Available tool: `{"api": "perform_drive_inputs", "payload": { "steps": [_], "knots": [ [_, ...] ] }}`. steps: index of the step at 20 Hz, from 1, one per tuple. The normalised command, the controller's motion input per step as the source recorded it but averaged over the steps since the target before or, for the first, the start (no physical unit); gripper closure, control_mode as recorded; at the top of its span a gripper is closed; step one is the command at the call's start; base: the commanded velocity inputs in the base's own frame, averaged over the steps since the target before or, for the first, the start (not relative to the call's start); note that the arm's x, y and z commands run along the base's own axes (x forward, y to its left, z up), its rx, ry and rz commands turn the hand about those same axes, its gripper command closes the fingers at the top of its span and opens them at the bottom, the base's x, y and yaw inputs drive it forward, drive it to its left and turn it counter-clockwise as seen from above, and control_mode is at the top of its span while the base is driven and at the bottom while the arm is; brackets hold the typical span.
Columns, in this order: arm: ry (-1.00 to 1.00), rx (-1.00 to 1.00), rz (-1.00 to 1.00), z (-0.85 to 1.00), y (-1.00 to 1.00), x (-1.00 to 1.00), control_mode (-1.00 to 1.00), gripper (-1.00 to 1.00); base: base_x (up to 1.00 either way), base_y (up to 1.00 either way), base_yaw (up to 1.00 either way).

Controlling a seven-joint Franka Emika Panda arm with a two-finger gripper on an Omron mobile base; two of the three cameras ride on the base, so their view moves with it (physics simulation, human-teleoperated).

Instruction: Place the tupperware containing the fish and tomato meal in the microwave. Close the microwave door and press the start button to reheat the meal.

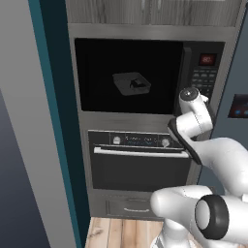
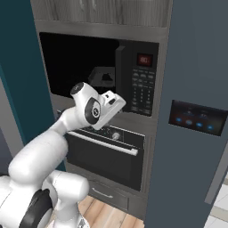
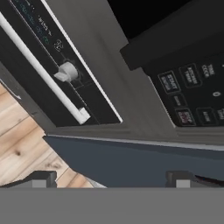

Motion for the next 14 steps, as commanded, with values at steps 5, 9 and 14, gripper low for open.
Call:
{"api": "perform_drive_inputs", "payload": {
  "steps": [5,9,14],
  "knots": [
    [-0.01,0.0,0.05,-0.17,-0.09,0.47,-1.0,-1.0,0.0,0.0,0.0],
    [-0.08,0.0,0.1,-0.17,-0.13,0.39,-1.0,-1.0,0.0,0.0,0.0],
    [-0.09,0.0,0.1,-0.23,-0.19,0.36,-1.0,-1.0,0.0,0.0,0.0]
  ]
}}
